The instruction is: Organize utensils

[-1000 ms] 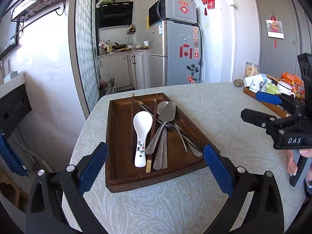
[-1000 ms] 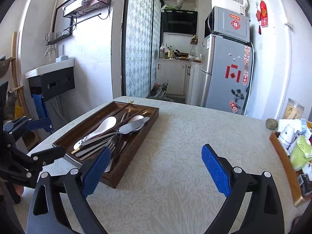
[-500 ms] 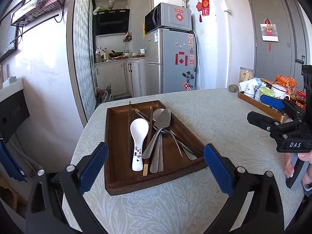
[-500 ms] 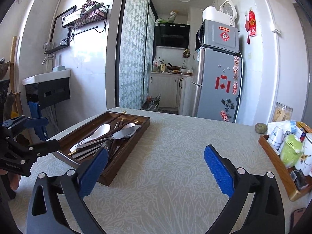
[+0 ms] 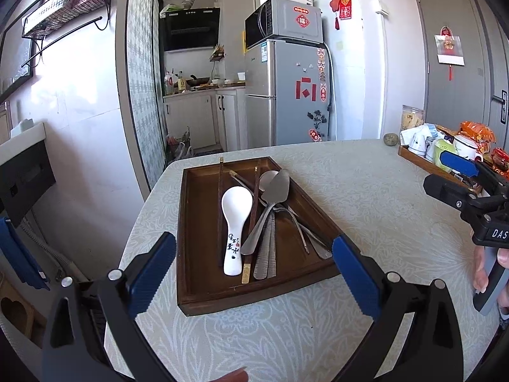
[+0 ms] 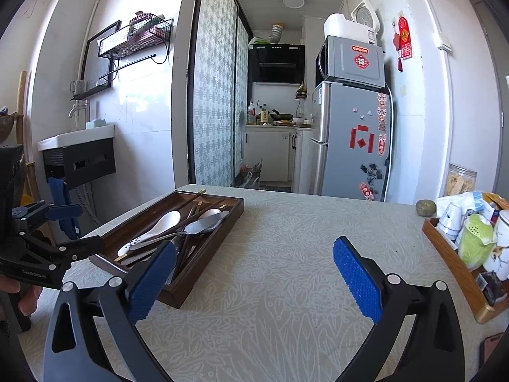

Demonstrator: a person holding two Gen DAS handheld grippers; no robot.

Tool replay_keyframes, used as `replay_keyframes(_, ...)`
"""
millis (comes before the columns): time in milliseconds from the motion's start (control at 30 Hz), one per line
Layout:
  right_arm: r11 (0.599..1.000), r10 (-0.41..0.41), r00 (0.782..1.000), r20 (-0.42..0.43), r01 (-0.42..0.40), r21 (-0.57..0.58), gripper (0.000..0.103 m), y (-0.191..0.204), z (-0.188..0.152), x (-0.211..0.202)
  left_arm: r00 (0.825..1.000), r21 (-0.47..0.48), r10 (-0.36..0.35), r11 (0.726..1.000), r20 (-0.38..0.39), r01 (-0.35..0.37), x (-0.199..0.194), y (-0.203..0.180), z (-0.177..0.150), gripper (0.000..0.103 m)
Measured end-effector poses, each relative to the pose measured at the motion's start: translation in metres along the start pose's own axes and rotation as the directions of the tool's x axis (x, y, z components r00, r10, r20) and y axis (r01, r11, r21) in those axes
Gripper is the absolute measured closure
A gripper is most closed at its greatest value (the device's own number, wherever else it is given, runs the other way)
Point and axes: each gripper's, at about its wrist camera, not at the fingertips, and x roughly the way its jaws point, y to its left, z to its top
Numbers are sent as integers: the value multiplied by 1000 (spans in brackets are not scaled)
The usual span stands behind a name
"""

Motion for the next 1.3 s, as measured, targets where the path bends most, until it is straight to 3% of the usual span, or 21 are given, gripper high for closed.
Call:
replay_keyframes(567, 1000, 8, 1000, 0, -8, 0, 3, 1, 0, 1, 998, -25, -49, 998, 39, 50, -8, 7, 0, 3)
replay_keyframes(967, 1000, 8, 1000, 0, -8, 0, 3, 1, 0, 1, 995, -28, -39, 999, 94, 42, -17, 7, -1, 3)
replay_keyframes(1300, 1000, 8, 1000, 0, -8, 0, 3, 1, 0, 1, 998, -33, 9, 999, 61, -7, -11, 8, 0, 3)
